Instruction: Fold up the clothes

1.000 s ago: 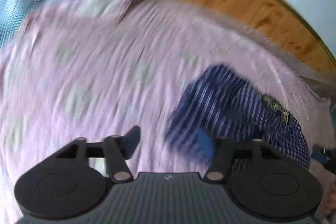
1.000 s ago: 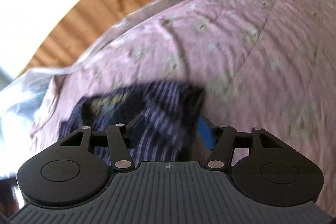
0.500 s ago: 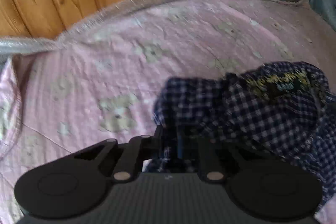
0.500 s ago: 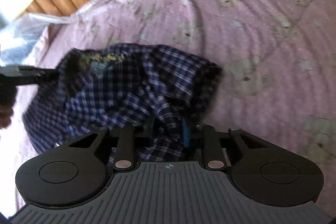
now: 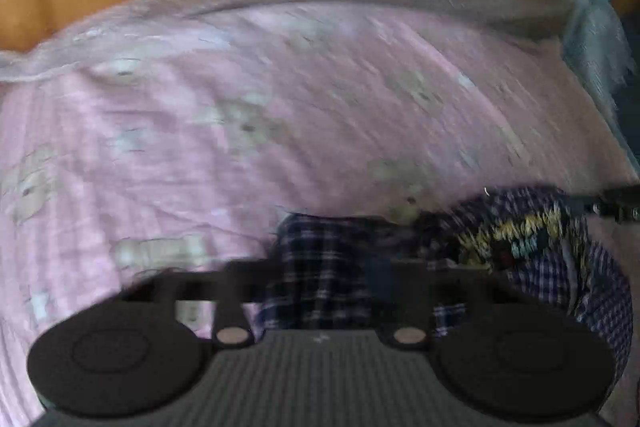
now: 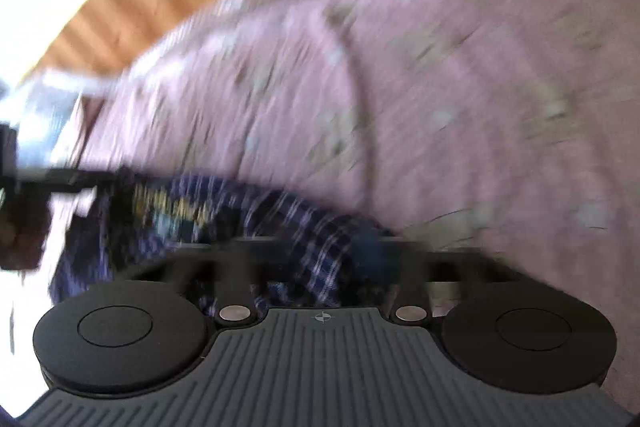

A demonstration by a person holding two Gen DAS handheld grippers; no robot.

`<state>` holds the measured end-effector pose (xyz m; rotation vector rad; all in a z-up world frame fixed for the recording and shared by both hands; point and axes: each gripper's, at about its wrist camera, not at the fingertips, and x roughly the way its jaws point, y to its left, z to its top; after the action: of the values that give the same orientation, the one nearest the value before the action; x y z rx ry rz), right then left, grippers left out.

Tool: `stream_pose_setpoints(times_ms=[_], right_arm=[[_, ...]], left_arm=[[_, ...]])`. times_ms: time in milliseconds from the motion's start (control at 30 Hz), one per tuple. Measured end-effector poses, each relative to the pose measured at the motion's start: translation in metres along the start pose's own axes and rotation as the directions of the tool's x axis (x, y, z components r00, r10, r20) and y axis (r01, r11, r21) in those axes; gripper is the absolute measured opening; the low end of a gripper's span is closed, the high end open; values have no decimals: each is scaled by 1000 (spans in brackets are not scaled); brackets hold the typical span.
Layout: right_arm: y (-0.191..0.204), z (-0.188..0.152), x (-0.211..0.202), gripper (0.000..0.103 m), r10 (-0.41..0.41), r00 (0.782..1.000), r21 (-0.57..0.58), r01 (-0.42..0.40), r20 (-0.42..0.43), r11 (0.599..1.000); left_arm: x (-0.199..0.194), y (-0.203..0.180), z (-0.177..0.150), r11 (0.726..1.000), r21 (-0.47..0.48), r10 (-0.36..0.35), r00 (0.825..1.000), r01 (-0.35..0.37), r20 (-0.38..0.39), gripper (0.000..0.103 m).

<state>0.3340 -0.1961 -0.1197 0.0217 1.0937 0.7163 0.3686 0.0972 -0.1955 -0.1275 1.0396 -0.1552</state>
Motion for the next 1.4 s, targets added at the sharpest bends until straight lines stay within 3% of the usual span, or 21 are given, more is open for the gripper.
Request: stream_pose_setpoints(times_ms=[33,100,167,233,300,400,500,533,600,633,700,767,833,867,967,1067,1200,1300,1367,1400], right_arm=[[4,2,1,4,-13,1000,-52,13,-6,999],[9,8,-5,0,-38,999,-116,37,0,993],[6,11,-7,0,-78,997,-127,79,17,989],[2,13,0,0,-132,991,-128,133,17,983],[-3,15,7,0,-186,982,-130,187,18,974],[-12,13,14,0,-210,977,-86,212,38,973],[-6,10,-24,17,-77,992,-41,82,102,996],[-2,4,-34,33,-11,994,-46,16,107,999],[7,-7,-53,54,111,988,-61,-105,111,993],[12,-14,-46,56,114,991,-87,-107,75,990],[22,-28,-33,54,115,993,-140,-114,3,984],[31,-42,-20,30,99,993,-186,-111,-70,976],[39,-48,-23,12,61,996,-225,-75,-65,971],[43,-50,-27,8,44,998,-238,-54,-50,970],[50,-51,-35,6,14,999,-271,-22,-31,962],[55,-51,-40,7,-7,1000,-304,0,-23,953],[73,-48,-46,7,-43,999,-373,42,4,927],[92,-51,-51,7,-27,1000,-459,17,-14,888],[91,-51,-45,7,-18,999,-468,0,-35,884],[89,-52,-40,18,-17,999,-466,-6,-44,885]], left_arm=[[-9,1,-3,1000,-7,6,999,-6,41,13],[-28,4,-9,999,-39,20,991,-15,129,13],[-50,19,-17,987,-157,54,977,-22,204,13],[-46,21,-24,973,-204,145,971,-106,188,16],[-26,19,-27,967,-164,218,968,-196,127,25],[-26,30,-21,971,-171,186,978,-168,91,33],[-61,46,-17,989,-146,60,987,-39,147,60],[-70,49,-19,993,-118,12,988,6,152,61],[-76,44,-24,997,-27,-64,991,67,114,63],[-74,38,-27,997,28,-77,994,75,80,63],[-63,19,-36,986,147,-78,997,77,-1,63],[-56,0,-47,963,264,-41,998,52,-48,56],[-56,-10,-61,936,352,36,999,-23,-30,29],[-60,-12,-65,936,351,48,999,-37,-21,27],[-68,-12,-66,944,322,71,997,-67,1,27],[-70,-12,-66,940,333,81,997,-74,-6,36],[-84,-15,-70,934,334,120,992,-129,49,36],[-86,-14,-68,946,310,81,995,-95,57,36],[-76,-15,-68,945,320,64,998,-68,22,44],[-70,-17,-69,940,334,70,998,-69,11,51]])
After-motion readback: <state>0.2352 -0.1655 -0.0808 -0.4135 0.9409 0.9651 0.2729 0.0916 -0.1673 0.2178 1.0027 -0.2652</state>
